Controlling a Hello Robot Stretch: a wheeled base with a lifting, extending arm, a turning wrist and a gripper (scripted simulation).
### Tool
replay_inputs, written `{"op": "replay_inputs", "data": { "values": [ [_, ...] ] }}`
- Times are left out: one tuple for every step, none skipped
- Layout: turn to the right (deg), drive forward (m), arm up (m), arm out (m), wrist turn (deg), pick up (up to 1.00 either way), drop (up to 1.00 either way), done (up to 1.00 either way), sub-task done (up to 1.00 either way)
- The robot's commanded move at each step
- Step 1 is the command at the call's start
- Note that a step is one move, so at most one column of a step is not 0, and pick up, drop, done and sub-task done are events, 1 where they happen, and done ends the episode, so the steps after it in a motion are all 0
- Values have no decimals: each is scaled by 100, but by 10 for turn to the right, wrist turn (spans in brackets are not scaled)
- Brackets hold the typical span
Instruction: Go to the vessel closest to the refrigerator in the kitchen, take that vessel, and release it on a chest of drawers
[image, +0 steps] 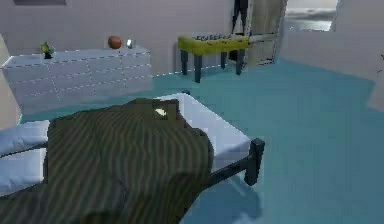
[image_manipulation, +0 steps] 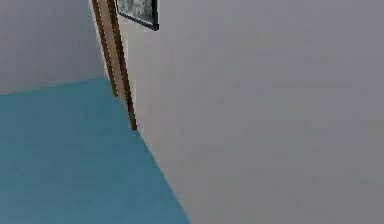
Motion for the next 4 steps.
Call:
{"op": "replay_inputs", "data": {
  "values": [
    [450, 0, 0, 0, 0, 0, 0, 0, 0],
    [150, 0, 0, 0, 0, 0, 0, 0, 0],
    [30, 0, 0, 0, 0, 0, 0, 0, 0],
    [0, 100, 0, 0, 0, 0, 0, 0, 0]
  ]
}}
